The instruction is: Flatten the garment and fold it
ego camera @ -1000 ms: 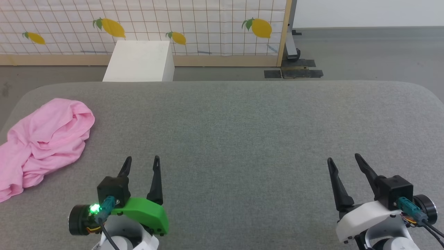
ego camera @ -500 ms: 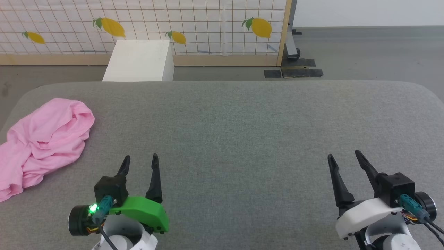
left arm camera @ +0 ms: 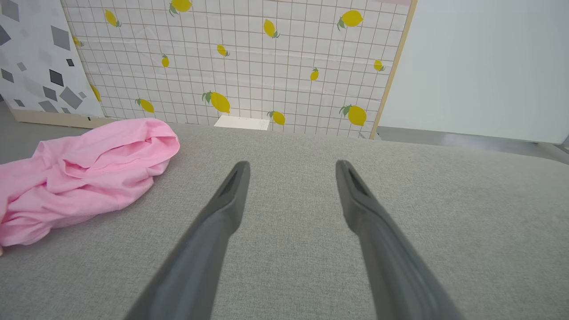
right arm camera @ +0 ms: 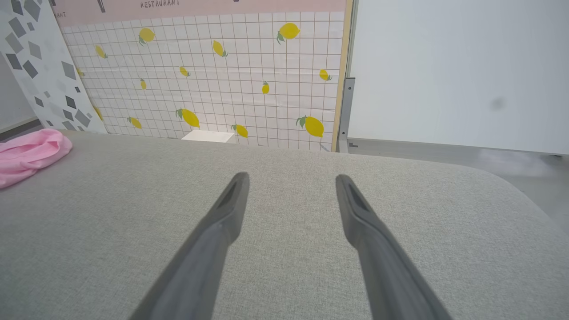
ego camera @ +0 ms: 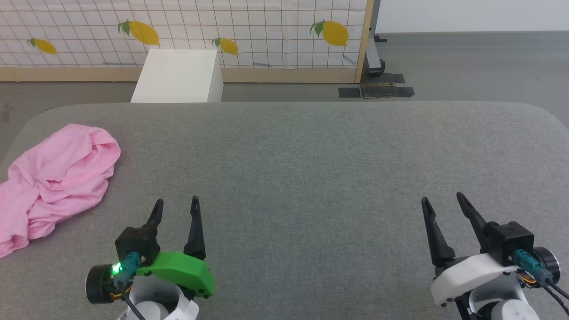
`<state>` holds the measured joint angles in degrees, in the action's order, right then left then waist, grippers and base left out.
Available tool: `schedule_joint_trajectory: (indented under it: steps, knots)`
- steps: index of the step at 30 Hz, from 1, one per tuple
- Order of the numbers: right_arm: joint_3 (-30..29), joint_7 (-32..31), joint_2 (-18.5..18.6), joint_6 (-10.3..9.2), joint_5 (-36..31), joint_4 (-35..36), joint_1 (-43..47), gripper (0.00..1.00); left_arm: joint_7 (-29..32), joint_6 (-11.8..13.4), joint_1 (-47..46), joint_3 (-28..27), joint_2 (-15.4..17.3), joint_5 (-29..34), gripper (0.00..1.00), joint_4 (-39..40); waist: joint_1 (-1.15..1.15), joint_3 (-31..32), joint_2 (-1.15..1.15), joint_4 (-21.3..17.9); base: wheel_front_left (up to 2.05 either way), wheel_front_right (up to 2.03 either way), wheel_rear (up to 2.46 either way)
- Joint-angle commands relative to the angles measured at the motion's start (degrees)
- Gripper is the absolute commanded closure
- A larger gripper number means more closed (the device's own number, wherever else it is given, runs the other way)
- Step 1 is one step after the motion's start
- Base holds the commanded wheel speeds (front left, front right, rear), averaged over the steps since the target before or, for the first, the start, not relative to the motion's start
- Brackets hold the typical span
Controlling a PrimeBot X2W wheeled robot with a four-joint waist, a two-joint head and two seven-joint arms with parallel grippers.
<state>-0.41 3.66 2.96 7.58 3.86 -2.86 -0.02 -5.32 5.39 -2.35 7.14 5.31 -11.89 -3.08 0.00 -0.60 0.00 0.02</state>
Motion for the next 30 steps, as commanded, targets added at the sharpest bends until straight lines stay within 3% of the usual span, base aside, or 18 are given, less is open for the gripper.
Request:
schedule_joint_trajectory:
  steps: [1, 15, 21, 30]
  knots:
    - [-0.09, 0.64, -0.05, -0.05, 0.49, -0.25, -1.05, 0.00, -0.57, 0.42, -0.83, 0.39, 0.51, -0.57, 0.00, 0.05, 0.00, -0.04, 0.00, -0.03, 0.00, 0.00, 0.00]
    - [-0.58, 1.35, -0.06, -0.06, 1.56, -0.39, -0.68, 0.00, -1.64, 1.72, -1.16, 2.25, 1.16, -3.24, 0.00, -0.45, 0.00, -0.01, 0.00, 1.96, 0.00, 0.00, 0.00]
    - [-1.29, 1.48, -0.06, -0.06, 1.87, -0.12, 0.03, 0.00, -2.30, 2.42, -1.60, 3.07, 1.41, -4.18, 0.00, -1.04, 0.00, 0.19, 0.00, 7.60, 0.00, 0.00, 0.00]
    - [-1.43, 1.88, -0.07, -0.07, 2.60, -0.14, 0.52, 0.00, -3.29, 4.27, -0.64, 2.79, 3.00, -5.93, 0.00, -1.17, 0.00, 0.84, 0.00, 19.70, 0.00, 0.00, 0.00]
